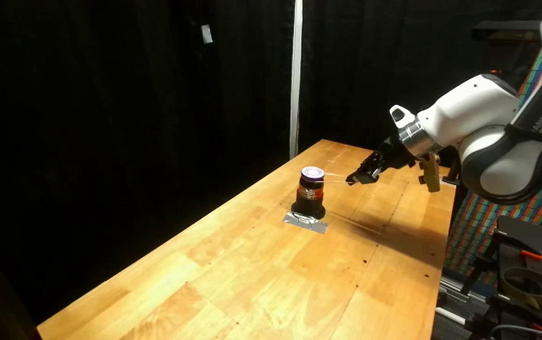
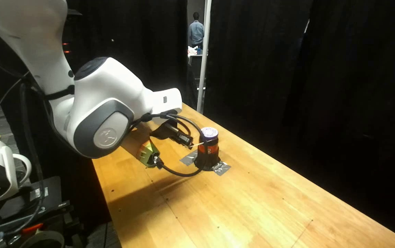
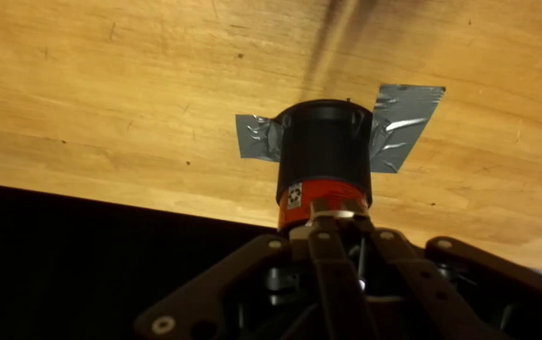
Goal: Put the rubber band around the jar.
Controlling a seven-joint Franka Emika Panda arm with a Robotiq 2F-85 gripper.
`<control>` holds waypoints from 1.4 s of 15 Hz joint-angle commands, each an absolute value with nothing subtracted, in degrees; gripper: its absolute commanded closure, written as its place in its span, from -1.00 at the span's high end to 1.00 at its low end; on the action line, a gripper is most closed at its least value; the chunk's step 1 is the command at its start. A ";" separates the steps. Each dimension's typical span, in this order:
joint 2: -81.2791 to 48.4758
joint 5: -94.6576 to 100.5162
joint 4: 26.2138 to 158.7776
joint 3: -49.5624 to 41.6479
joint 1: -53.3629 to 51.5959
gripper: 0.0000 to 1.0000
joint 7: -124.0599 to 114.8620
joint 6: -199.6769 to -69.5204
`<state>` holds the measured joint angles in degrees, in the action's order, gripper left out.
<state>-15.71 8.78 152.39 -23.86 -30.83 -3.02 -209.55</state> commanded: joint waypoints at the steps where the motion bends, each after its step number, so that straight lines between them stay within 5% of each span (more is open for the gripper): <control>1: -19.71 0.16 155.09 -13.00 -25.99 -0.71 1.70 -222.25; 10: -30.47 -12.08 150.68 1.19 -20.12 -0.72 7.05 -247.43; 16: -26.72 -15.75 147.85 -3.73 -26.82 -0.72 8.15 -242.00; 17: -25.02 -16.11 149.10 0.04 -23.30 -0.24 10.95 -240.86; 21: -12.06 -26.78 152.76 0.98 -25.98 0.20 20.20 -221.46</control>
